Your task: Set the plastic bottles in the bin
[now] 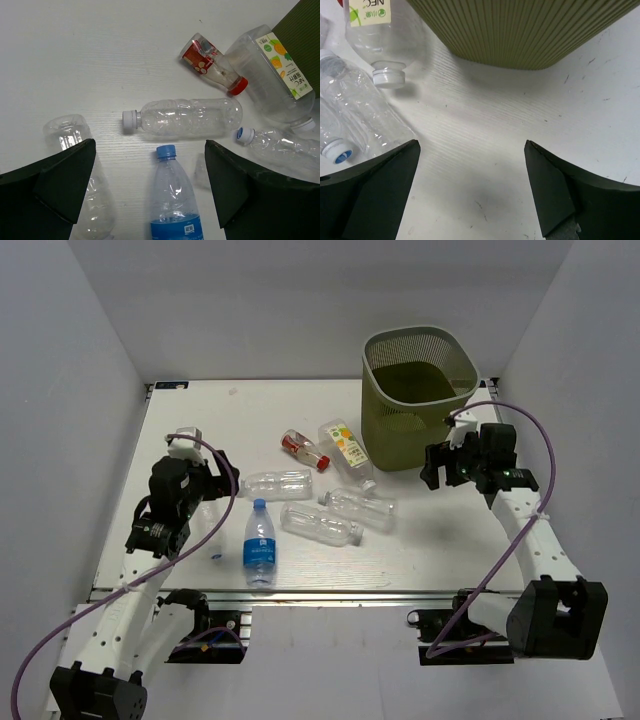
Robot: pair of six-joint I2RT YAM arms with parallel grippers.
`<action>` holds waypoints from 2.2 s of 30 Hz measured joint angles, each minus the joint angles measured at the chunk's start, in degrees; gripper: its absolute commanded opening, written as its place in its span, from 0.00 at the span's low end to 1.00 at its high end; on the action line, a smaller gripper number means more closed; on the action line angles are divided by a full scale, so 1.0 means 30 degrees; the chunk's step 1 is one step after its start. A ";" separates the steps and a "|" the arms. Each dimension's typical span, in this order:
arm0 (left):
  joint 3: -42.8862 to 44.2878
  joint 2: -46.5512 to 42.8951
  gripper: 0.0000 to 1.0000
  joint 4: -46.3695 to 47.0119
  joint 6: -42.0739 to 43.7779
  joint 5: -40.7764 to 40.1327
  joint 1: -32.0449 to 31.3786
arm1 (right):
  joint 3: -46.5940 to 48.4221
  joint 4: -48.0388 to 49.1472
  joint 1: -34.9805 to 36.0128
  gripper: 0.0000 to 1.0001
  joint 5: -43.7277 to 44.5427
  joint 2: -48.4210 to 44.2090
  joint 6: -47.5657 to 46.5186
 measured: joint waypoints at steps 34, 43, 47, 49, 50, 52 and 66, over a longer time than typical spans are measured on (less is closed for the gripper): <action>0.2404 1.1912 0.92 -0.6470 -0.5413 -0.6688 0.0146 | 0.0918 -0.2521 0.5646 0.90 -0.2273 0.0080 -0.5442; 0.2346 1.4936 0.52 -0.5253 -0.6273 -0.6768 0.0051 | 0.1005 -0.1617 0.6317 0.90 -0.3155 0.1639 -0.9020; 0.2251 1.4593 0.27 -0.4830 -0.5989 -0.6623 0.0015 | 0.1005 -0.2011 0.6382 0.90 -0.4211 0.3075 -1.2284; 0.2229 1.4273 0.26 -0.4889 -0.5901 -0.6237 0.0015 | 0.1064 -0.2120 0.6550 0.90 -0.4357 0.4007 -1.3267; 0.2259 1.3988 0.25 -0.4969 -0.5697 -0.5960 0.0007 | 0.1173 -0.2222 0.6659 0.90 -0.4371 0.4634 -1.3617; 0.2608 1.3070 0.25 -0.5391 -0.5231 -0.5311 -0.0029 | 0.1443 -0.2404 0.6849 0.90 -0.4313 0.5741 -1.4054; 1.9759 1.4892 0.25 0.1107 -0.2900 0.4044 -0.1013 | 0.0306 -0.1275 0.8072 0.71 -0.2011 0.8138 -1.3733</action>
